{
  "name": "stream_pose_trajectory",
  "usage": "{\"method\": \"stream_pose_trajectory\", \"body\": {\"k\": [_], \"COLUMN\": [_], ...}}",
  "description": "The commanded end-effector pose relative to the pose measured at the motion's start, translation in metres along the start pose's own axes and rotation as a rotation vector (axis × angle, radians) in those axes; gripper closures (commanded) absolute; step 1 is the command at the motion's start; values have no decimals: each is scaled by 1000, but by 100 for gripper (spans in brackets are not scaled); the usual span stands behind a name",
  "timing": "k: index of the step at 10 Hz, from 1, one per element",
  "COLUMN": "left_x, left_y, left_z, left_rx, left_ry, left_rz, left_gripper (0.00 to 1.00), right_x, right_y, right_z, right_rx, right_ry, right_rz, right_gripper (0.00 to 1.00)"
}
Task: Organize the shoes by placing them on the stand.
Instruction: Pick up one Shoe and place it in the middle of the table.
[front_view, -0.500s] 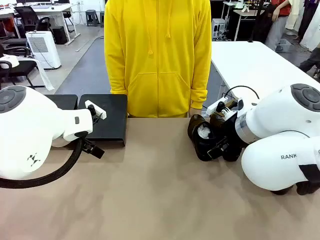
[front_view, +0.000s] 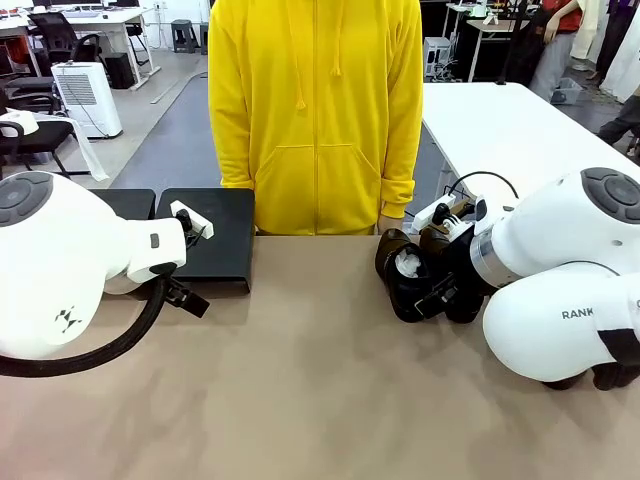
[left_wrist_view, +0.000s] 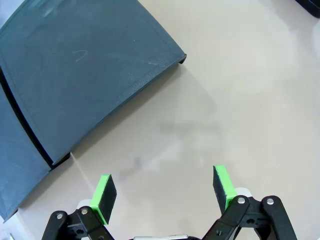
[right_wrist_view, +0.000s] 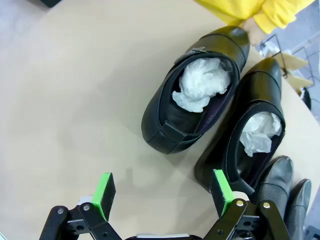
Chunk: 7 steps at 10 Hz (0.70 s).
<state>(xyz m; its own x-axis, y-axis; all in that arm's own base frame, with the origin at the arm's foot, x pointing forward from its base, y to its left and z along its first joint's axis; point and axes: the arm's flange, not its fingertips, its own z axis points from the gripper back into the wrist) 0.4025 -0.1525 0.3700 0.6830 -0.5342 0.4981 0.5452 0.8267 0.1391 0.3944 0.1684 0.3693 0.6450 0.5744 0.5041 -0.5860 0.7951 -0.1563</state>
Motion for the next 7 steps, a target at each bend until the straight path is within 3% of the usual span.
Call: {"method": "stream_pose_trajectory", "body": {"k": [1,7], "left_x": [0,0], "left_y": [1,1], "left_z": [0,0], "left_rx": [0,0], "left_ry": [-1,-1], "left_rz": [1,1], "left_gripper": [0,0], "right_x": [0,0], "right_y": [0,0], "right_z": [0,0], "right_rx": [0,0], "right_ry": [-1,-1], "right_rz": [-2,-2], "right_gripper": [0,0]}}
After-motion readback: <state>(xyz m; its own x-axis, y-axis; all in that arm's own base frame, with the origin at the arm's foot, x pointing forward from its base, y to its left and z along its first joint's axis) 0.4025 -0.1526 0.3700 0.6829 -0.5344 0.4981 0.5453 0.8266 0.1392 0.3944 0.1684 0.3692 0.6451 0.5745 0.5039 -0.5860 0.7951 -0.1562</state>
